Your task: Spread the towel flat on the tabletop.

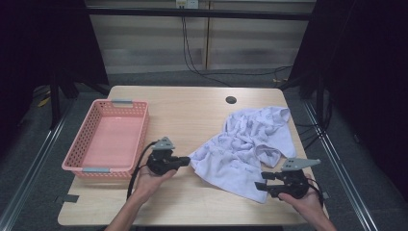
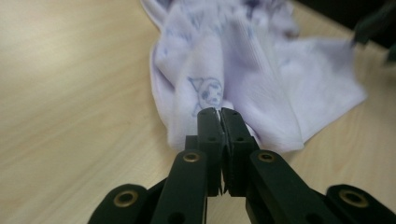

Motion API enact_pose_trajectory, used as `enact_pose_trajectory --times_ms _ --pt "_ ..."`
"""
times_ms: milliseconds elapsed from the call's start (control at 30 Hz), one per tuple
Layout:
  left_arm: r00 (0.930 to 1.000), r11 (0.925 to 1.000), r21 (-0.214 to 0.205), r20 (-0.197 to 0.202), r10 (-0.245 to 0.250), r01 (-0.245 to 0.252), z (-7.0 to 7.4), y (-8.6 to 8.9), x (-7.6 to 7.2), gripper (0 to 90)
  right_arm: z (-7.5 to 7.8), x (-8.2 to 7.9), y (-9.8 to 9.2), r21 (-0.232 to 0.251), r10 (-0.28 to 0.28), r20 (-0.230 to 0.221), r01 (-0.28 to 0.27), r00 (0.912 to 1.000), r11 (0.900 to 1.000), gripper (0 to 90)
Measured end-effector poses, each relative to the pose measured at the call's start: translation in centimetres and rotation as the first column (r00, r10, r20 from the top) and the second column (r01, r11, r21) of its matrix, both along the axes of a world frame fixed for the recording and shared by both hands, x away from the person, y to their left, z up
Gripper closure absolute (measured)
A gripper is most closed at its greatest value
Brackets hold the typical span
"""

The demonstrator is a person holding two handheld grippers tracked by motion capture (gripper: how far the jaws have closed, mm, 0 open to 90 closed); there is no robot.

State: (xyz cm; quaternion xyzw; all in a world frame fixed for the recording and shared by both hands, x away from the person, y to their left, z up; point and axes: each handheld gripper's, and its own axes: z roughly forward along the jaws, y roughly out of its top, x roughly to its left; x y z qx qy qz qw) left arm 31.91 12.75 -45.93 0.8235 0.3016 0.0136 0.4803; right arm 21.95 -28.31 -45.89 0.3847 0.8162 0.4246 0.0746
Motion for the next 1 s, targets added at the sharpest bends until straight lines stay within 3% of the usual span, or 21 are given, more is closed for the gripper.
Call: enact_pose_trajectory --times_ms 33,100,167,233,300,333,400,500,533,600,633,700,733,767,800,833,867,933,1000 --pt "1.0 0.9996 -0.026 0.003 0.003 -0.003 0.4 0.7 0.1 87.9 -0.3 -0.1 0.3 -0.031 -0.018 0.028 0.019 0.9994 0.9993 51.8" --pt "0.9998 0.9981 -0.06 0.016 0.015 -0.014 1.0 1.8 0.0 87.9 -1.3 0.0 0.9 -0.043 0.009 -0.005 -0.009 0.9999 0.999 50.5" --pt "0.9989 0.9962 -0.08 0.026 0.038 -0.036 1.4 2.7 0.0 87.9 -1.9 0.1 1.4 -0.078 0.009 -0.009 -0.01 0.9999 0.9969 47.2" --pt "0.9989 0.9965 -0.071 0.013 0.045 -0.044 1.2 3.1 0.0 87.8 -2.5 0.4 1.4 -0.104 -0.004 -0.014 0.002 0.9999 0.9945 44.2" --pt "0.9991 0.9988 -0.024 -0.007 0.043 -0.043 0.6 3.2 0.1 86.8 -3.0 0.6 1.0 -0.114 -0.017 -0.029 0.014 0.9994 0.9933 43.3" --pt "0.9987 0.9987 -0.003 0.004 0.05 -0.05 0.3 3.2 0.0 84.9 -3.1 0.6 0.9 -0.112 -0.016 -0.031 0.013 0.9994 0.9936 43.3" --pt "0.9985 0.9984 -0.013 -0.003 0.054 -0.054 0.3 3.4 -0.1 80.3 -3.2 0.4 0.5 -0.127 -0.028 -0.028 0.025 0.9992 0.9917 43.2" --pt "0.9976 0.9957 -0.067 0.024 0.066 -0.064 1.1 3.7 -0.4 66.5 -3.6 0.2 0.2 -0.143 -0.016 -0.026 0.013 0.9995 0.9896 42.6" --pt "0.9969 0.9954 -0.079 0.053 0.058 -0.054 1.6 3.7 -0.7 65.2 -3.6 0.1 0.2 -0.149 -0.016 -0.017 0.013 0.9997 0.9888 42.6" --pt "0.9983 0.9964 -0.085 0.059 0.005 0.0 1.7 3.5 -1.1 61.9 -3.6 -0.2 0.5 -0.169 -0.013 -0.017 0.01 0.9998 0.9855 42.8" --pt "0.9975 0.9982 -0.053 0.065 -0.027 0.031 1.6 3.0 -1.3 61.2 -3.5 -0.3 0.7 -0.183 -0.013 -0.013 0.011 0.9998 0.9831 43.0" --pt "0.9969 0.9974 0.027 0.04 -0.068 0.067 0.6 1.9 -1.5 57.6 -3.5 -0.9 1.4 -0.245 0.001 0.018 0.004 0.9998 0.9696 44.1" --pt "0.998 0.9942 0.099 0.044 -0.046 0.042 -0.2 1.1 -1.3 57.0 -3.5 -0.9 1.5 -0.249 0.0 0.024 0.006 0.9997 0.9685 45.9" --pt "0.9973 0.9911 0.112 0.009 -0.073 0.072 -0.7 0.8 -1.1 49.2 -3.5 -1.0 1.5 -0.245 0.003 0.025 0.003 0.9997 0.9695 49.3" --pt "0.9965 0.9884 0.127 -0.014 -0.082 0.084 -1.1 0.6 -0.8 47.7 -3.5 -1.0 1.5 -0.244 -0.004 0.026 0.01 0.9997 0.9698 53.1" --pt "0.9986 0.9814 0.185 -0.003 -0.053 0.053 -1.6 0.3 -0.8 46.9 -3.4 -1.1 1.6 -0.249 -0.013 0.026 0.019 0.9996 0.9683 56.9" --pt "0.9986 0.9742 0.22 -0.007 -0.052 0.052 -2.1 0.2 -0.6 43.3 -3.4 -1.2 1.6 -0.252 -0.01 0.033 0.018 0.9994 0.9677 60.6" --pt "0.9978 0.9719 0.227 -0.029 -0.059 0.064 -2.7 0.1 -0.5 44.1 -3.4 -1.2 1.5 -0.253 -0.02 0.039 0.029 0.9991 0.9669 71.2" --pt "0.9969 0.9677 0.241 -0.038 -0.069 0.076 -3.1 -0.1 -0.5 50.6 -3.3 -0.7 1.2 -0.218 -0.036 0.01 0.037 0.9993 0.9752 79.1"
